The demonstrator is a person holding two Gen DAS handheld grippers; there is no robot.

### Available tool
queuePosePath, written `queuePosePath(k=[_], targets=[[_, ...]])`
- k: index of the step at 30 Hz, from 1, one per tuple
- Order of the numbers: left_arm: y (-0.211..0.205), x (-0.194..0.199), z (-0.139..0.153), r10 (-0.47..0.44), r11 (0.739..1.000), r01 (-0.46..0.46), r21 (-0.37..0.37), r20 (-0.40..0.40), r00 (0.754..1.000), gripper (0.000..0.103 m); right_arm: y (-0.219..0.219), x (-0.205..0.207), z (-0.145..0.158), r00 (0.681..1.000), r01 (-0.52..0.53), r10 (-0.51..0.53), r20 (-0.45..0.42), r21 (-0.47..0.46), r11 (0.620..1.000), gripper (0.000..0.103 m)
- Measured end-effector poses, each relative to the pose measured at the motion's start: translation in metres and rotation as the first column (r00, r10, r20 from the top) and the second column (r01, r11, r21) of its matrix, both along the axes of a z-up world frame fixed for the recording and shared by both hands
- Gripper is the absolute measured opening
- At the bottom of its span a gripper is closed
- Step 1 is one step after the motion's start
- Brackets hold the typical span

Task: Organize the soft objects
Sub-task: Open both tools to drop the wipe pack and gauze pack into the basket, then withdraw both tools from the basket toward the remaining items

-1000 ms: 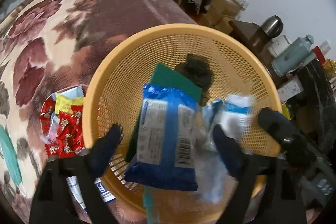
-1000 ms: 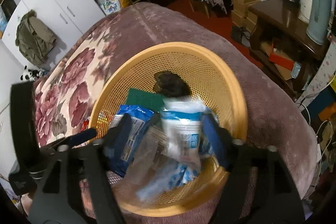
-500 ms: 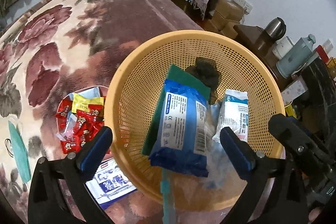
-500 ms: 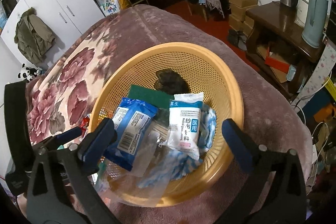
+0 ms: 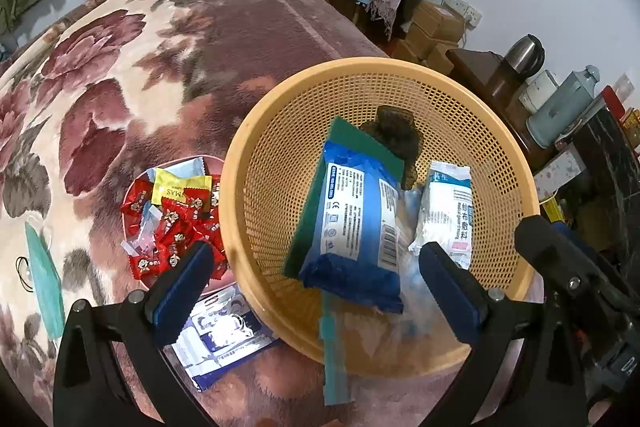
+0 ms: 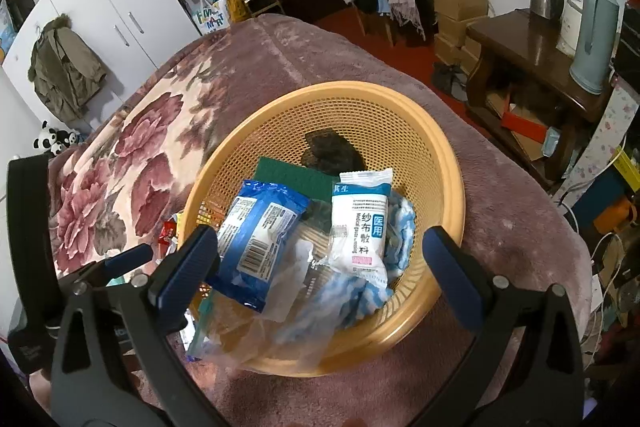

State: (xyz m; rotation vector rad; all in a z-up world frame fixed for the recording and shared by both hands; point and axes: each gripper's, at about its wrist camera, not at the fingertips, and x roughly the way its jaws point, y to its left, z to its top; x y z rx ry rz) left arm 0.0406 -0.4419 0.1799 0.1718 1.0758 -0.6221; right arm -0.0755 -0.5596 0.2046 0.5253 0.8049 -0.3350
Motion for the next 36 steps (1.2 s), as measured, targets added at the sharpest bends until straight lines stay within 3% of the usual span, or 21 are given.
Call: queuePosePath(k=[17, 36], targets=[[0.02, -0.012, 0.011, -0.011, 1.0, 0.011, -0.017, 0.01, 1.0, 0.102, 0.02, -0.01, 0.01, 0.999, -0.008, 0.01, 0.04, -0.038, 0.999, 0.103], [0.053, -0.03, 0.017, -0.018, 1.0, 0.018, -0.02, 0.009, 1.0, 0.102, 0.043, -0.025, 0.016, 1.0, -0.006, 0.007, 0.026, -0.047, 0.999, 0.103]])
